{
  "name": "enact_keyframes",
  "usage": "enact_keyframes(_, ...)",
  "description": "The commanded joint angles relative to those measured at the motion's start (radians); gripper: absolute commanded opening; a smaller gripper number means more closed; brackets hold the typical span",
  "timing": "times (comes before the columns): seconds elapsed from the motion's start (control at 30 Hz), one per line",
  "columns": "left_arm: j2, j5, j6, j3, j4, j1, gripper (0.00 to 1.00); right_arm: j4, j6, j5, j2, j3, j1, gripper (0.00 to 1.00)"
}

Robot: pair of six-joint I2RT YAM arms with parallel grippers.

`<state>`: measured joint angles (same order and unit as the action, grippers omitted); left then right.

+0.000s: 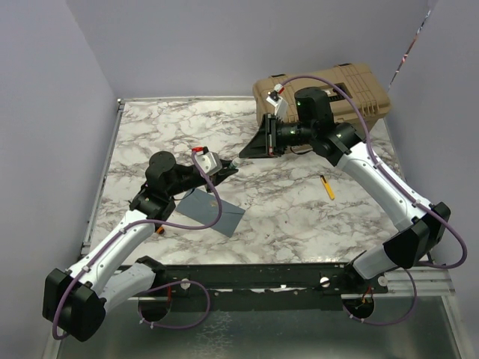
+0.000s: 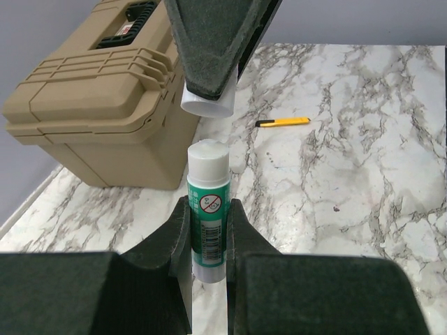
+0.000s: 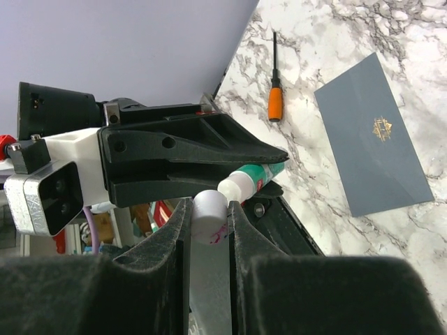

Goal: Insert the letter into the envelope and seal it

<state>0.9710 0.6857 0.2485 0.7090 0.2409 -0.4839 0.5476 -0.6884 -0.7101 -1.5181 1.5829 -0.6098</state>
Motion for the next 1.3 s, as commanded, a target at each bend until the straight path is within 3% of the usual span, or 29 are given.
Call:
enact_keyframes(0.0,-0.02,-0.015,0.02,0.018,-0.008,-0.001,0.0,0.064,0.02,0.049,0.019,0.023,-0.007,0.0)
enact_keyframes(0.83,0.026,0.04,-0.028,0.051,0.034,-0.005,0.0,-0.007,-0.012,-0.003,-0.024,0.014,-0.016,0.0)
enact_keyframes(1.27,0.032,0.022,-0.021,0.055,0.034,-0.012,0.0,0.118,0.067,0.063,-0.062,0.085,-0.042,0.0)
